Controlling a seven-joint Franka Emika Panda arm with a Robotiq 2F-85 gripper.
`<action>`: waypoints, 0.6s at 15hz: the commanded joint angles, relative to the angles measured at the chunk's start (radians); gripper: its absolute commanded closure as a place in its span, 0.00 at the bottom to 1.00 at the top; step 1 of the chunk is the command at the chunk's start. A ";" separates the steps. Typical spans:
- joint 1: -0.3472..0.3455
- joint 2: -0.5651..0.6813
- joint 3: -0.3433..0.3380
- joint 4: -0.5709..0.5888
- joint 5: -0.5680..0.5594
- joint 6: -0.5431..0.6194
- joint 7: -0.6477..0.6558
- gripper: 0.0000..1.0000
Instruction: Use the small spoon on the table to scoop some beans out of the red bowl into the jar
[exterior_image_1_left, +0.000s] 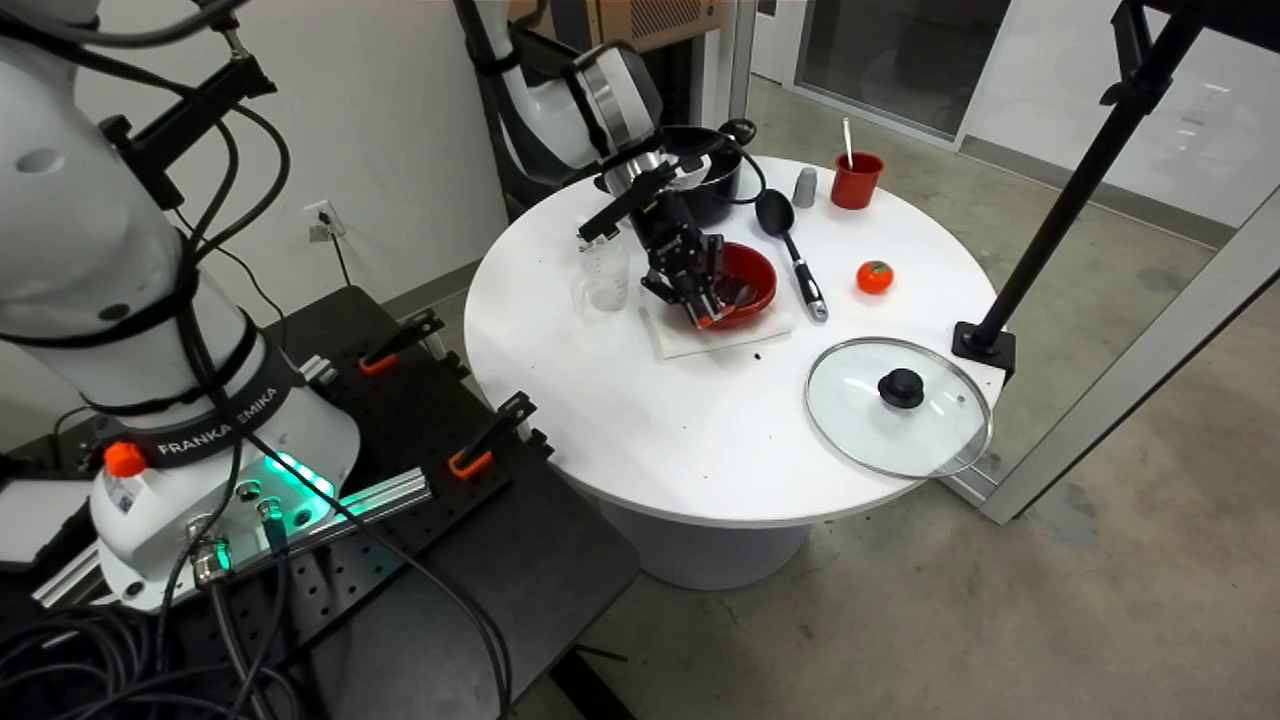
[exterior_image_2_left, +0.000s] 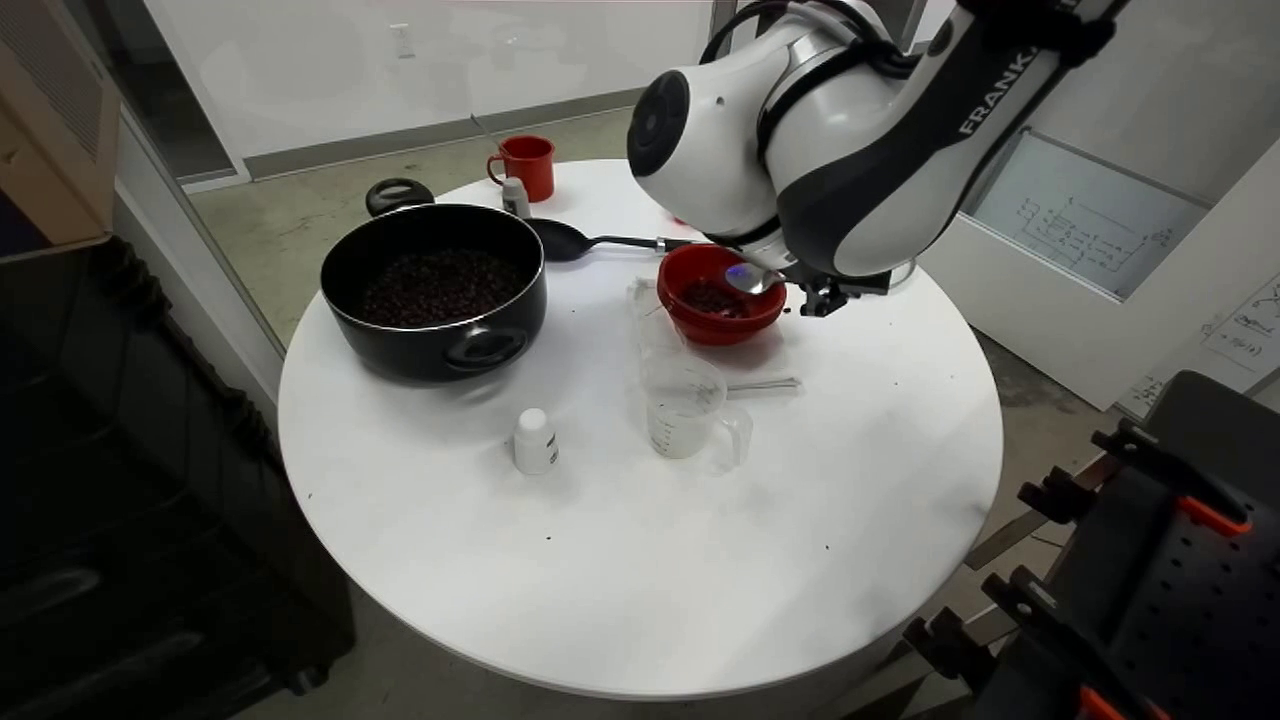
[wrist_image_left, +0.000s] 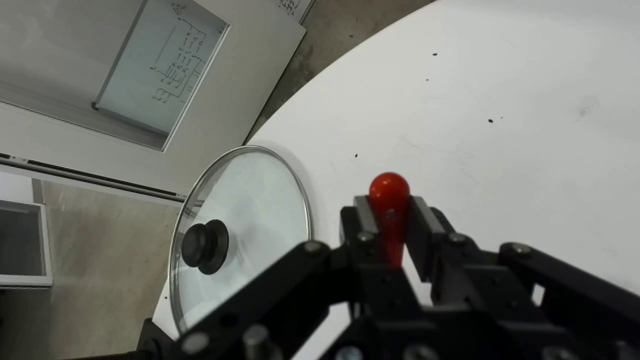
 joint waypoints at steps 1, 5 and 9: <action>0.017 0.011 0.011 0.049 0.044 -0.040 -0.055 0.95; 0.033 0.028 0.015 0.093 0.084 -0.070 -0.088 0.95; 0.049 0.055 0.010 0.144 0.120 -0.147 -0.129 0.95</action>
